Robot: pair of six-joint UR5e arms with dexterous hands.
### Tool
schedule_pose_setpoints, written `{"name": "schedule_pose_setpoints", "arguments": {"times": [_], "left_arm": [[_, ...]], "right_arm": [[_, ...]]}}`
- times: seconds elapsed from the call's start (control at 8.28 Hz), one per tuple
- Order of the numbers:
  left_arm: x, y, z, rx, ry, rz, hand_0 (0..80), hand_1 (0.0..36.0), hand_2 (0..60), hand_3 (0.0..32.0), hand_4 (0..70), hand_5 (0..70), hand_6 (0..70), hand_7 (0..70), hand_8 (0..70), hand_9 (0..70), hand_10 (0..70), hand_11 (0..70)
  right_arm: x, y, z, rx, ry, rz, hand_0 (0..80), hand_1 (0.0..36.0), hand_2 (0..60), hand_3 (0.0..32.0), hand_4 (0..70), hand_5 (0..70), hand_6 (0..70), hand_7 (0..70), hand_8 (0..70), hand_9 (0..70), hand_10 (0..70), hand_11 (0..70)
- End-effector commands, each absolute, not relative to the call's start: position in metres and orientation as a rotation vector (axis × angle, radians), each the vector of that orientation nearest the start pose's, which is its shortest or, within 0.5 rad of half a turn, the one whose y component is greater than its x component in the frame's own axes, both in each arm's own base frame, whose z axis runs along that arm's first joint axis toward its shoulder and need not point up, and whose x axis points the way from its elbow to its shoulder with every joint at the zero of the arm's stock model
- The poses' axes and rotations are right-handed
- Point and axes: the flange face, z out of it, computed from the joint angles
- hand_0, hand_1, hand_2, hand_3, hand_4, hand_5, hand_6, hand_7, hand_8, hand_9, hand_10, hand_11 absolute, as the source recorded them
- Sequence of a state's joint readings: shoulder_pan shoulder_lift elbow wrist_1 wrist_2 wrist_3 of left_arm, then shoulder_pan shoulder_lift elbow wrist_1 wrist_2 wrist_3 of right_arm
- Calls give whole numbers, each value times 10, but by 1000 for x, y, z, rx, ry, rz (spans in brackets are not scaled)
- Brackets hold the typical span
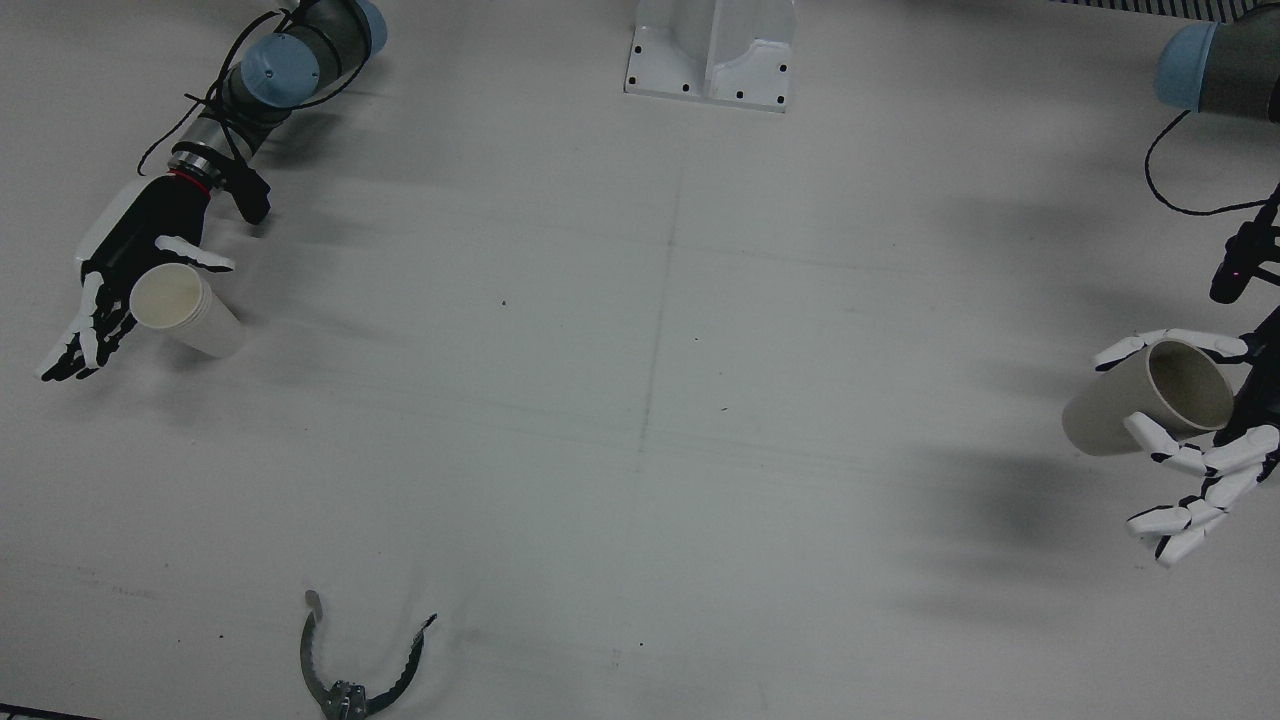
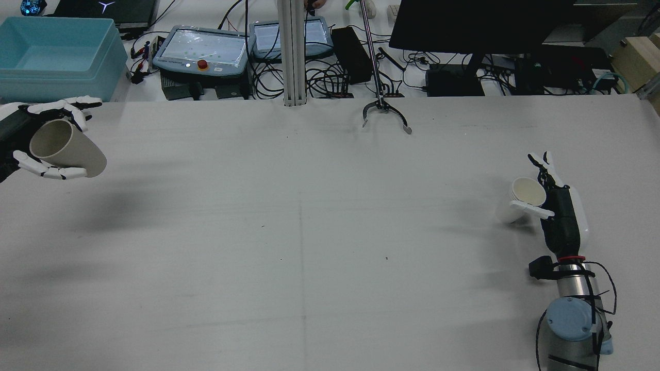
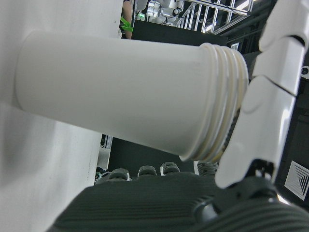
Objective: Pour water
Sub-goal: 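Wrap the right hand fingers around the standing white cup, then lift the white cup with the right hand and tilt it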
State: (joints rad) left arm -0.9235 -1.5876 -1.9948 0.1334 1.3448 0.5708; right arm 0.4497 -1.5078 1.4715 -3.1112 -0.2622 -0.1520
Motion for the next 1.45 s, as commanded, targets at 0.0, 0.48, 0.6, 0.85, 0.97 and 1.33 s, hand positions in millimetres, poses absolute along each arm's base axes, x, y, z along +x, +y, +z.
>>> {"name": "schedule_pose_setpoints", "arguments": {"times": [0.0, 0.48, 0.6, 0.85, 0.97, 1.33], "left_arm": [[169, -480, 486, 95, 2175, -1443, 742, 360, 600, 0, 700, 700, 135, 209, 72, 101, 82, 147], [168, -481, 488, 98, 2171, -1448, 744, 360, 600, 0, 700, 700, 135, 208, 72, 102, 83, 149], [169, -481, 489, 97, 2169, -1448, 775, 360, 600, 0, 700, 700, 135, 209, 73, 102, 83, 150], [170, -481, 487, 97, 2173, -1443, 759, 360, 600, 0, 700, 700, 135, 208, 73, 103, 84, 151], [170, -481, 487, 97, 2173, -1443, 762, 360, 600, 0, 700, 700, 135, 209, 74, 103, 83, 150], [170, -481, 487, 97, 2173, -1443, 753, 360, 600, 0, 700, 700, 135, 208, 73, 102, 83, 150]], "right_arm": [[-301, -397, 709, -391, 2177, -2224, 524, 171, 31, 42, 84, 108, 0, 39, 0, 0, 0, 0], [-303, -394, 716, -400, 2184, -2244, 524, 172, 38, 38, 94, 112, 0, 47, 0, 0, 0, 0], [-304, -394, 715, -394, 2187, -2245, 522, 170, 38, 40, 96, 113, 0, 52, 0, 0, 0, 0], [-308, -393, 714, -386, 2193, -2248, 524, 173, 42, 34, 103, 119, 2, 64, 0, 0, 0, 0], [-310, -393, 713, -383, 2196, -2249, 524, 175, 54, 32, 111, 122, 8, 73, 0, 0, 0, 0], [-311, -392, 717, -394, 2199, -2259, 546, 189, 85, 0, 206, 153, 112, 216, 12, 29, 7, 27]]}}
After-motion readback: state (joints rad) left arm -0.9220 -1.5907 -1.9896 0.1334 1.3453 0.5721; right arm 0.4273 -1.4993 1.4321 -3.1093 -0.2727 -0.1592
